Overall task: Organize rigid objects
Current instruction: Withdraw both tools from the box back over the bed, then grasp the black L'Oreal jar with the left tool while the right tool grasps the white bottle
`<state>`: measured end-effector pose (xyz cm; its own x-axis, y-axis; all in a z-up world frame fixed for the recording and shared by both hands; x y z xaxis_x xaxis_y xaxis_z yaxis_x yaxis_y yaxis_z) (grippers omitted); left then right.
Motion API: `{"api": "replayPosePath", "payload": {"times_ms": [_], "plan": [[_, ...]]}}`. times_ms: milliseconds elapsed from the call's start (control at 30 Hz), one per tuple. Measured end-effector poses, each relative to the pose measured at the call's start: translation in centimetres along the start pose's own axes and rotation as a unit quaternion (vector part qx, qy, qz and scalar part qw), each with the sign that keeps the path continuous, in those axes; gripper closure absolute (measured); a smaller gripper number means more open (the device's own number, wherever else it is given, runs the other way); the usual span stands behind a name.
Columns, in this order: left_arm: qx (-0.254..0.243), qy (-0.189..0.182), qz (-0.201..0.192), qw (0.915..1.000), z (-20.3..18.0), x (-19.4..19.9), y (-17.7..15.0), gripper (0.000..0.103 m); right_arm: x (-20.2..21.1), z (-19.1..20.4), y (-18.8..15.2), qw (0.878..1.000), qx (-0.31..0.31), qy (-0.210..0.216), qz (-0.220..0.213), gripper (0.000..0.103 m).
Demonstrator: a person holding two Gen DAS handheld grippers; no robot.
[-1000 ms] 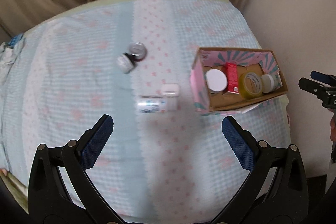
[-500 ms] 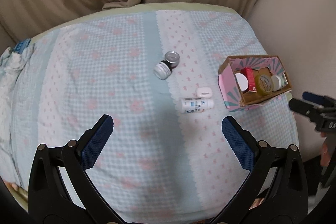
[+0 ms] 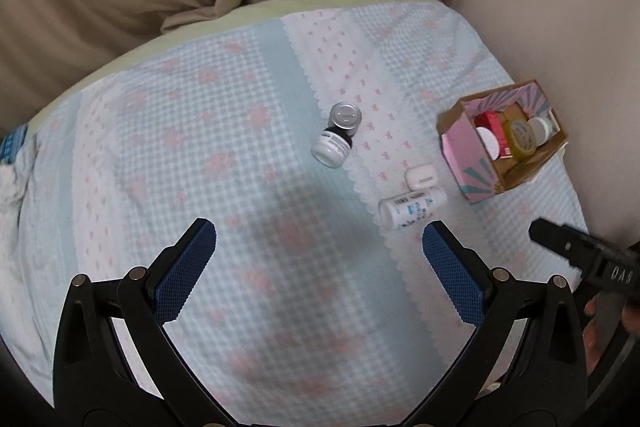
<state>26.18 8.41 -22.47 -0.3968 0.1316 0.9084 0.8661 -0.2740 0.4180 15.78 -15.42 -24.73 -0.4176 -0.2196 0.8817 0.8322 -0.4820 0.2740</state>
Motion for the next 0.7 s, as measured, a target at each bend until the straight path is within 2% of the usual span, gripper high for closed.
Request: {"api": "replayPosePath", "payload": {"times_ms": [133, 300, 400, 567, 667, 700], "plan": [[-0.025, -0.001, 0.022, 0.9994, 0.2, -3.9, 2.4, 0.000, -2.9, -0.2, -0.3, 0.997, -0.071, -0.001, 0.001, 0.000], [-0.068, -0.011, 0.063, 0.9956, -0.4, -10.1, 5.0, 0.000, -6.8, -1.3, -0.3, 0.984, -0.175, 0.005, -0.007, 0.001], [-0.091, -0.020, 0.082, 0.9922, -1.2, -13.4, 5.9, 0.000, -9.3, -2.4, -0.3, 0.971, -0.239, 0.003, -0.008, 0.005], [-0.127, -0.033, 0.117, 0.9844, -3.2, -19.7, 7.4, 0.001, -13.5, -4.5, -0.6, 0.942, -0.334, -0.007, -0.004, 0.005], [-0.152, -0.041, 0.124, 0.9797, -4.4, -22.6, 8.0, 0.002, -15.6, -5.7, -0.8, 0.924, -0.383, -0.005, 0.000, 0.016], [-0.160, -0.040, 0.128, 0.9780, -4.8, -23.3, 8.1, 0.004, -16.1, -6.0, -0.8, 0.919, -0.395, -0.005, 0.001, 0.017]]}}
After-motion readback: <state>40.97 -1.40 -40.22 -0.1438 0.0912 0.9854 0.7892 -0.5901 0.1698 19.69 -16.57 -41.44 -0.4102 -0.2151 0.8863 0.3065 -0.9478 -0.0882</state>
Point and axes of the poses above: each gripper's, at about its wrist camera, not at the fingertips, and x roughly against the way its jaws point, z to its left, y to its top, the point moved 1 cm from there along -x, roughly the way its jaws point, and after that the axes turned 3 degrees about y, right-handed, at the moved point
